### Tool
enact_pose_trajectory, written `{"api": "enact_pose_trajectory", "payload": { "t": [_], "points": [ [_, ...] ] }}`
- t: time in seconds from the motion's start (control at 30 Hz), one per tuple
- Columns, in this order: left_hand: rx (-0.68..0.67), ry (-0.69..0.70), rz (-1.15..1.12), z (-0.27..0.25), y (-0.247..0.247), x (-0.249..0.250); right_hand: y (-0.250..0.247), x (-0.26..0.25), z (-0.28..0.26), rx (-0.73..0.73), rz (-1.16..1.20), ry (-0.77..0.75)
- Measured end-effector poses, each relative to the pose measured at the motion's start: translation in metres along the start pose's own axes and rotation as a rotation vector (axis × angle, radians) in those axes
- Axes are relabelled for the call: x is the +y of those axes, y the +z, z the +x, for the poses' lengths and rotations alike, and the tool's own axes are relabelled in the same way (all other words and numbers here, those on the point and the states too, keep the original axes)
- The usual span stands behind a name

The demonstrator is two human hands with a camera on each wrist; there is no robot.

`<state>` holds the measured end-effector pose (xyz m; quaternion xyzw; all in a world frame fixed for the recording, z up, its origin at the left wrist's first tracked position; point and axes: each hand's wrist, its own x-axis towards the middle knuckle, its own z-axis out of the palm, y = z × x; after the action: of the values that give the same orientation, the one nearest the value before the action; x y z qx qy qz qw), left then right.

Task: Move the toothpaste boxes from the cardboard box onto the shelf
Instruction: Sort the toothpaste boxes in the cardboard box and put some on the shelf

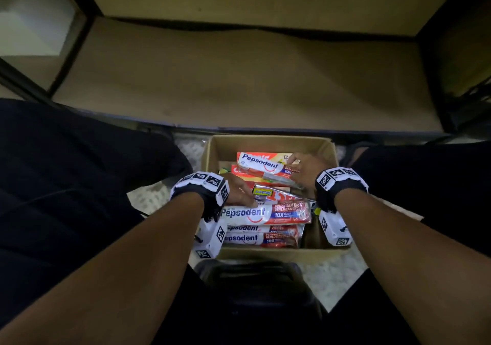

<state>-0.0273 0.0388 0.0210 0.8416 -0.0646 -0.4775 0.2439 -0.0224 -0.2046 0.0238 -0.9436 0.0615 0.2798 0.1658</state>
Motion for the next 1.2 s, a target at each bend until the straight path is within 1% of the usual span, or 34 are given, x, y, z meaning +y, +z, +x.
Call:
{"api": "enact_pose_trajectory", "payload": {
  "t": [0.1,0.2,0.27,0.37,0.47,0.67,0.8,0.97,1.1,1.2],
  "points": [
    [-0.101,0.012,-0.008,0.006,-0.001,-0.004,0.007,0.006,0.007,-0.031,0.001,-0.035],
    [-0.148,0.062,-0.007,0.009,0.0,-0.007,0.012,0.006,0.016,-0.081,0.022,-0.037],
    [-0.165,0.076,-0.01,0.01,-0.002,-0.008,0.015,0.005,0.02,-0.076,0.02,-0.034],
    [-0.163,0.101,-0.045,0.009,-0.004,-0.008,0.016,0.005,0.021,-0.065,0.001,-0.028],
    [-0.132,0.142,-0.071,0.008,-0.002,-0.01,0.016,0.004,0.02,-0.064,0.018,0.013],
    [-0.108,0.091,-0.12,0.001,-0.006,-0.015,0.016,0.008,0.013,-0.047,0.052,0.087],
    [-0.038,0.043,-0.097,-0.01,-0.015,-0.011,0.005,0.008,-0.006,0.023,0.03,0.132],
    [0.111,-0.04,-0.13,-0.02,-0.015,-0.003,-0.007,0.006,-0.032,-0.012,0.054,0.182],
    [0.236,-0.113,-0.01,-0.019,-0.018,-0.002,-0.012,-0.004,-0.047,-0.026,0.066,0.209],
    [0.298,-0.164,0.044,-0.009,-0.022,-0.009,-0.014,-0.01,-0.051,-0.019,0.125,0.193]
  ]
}}
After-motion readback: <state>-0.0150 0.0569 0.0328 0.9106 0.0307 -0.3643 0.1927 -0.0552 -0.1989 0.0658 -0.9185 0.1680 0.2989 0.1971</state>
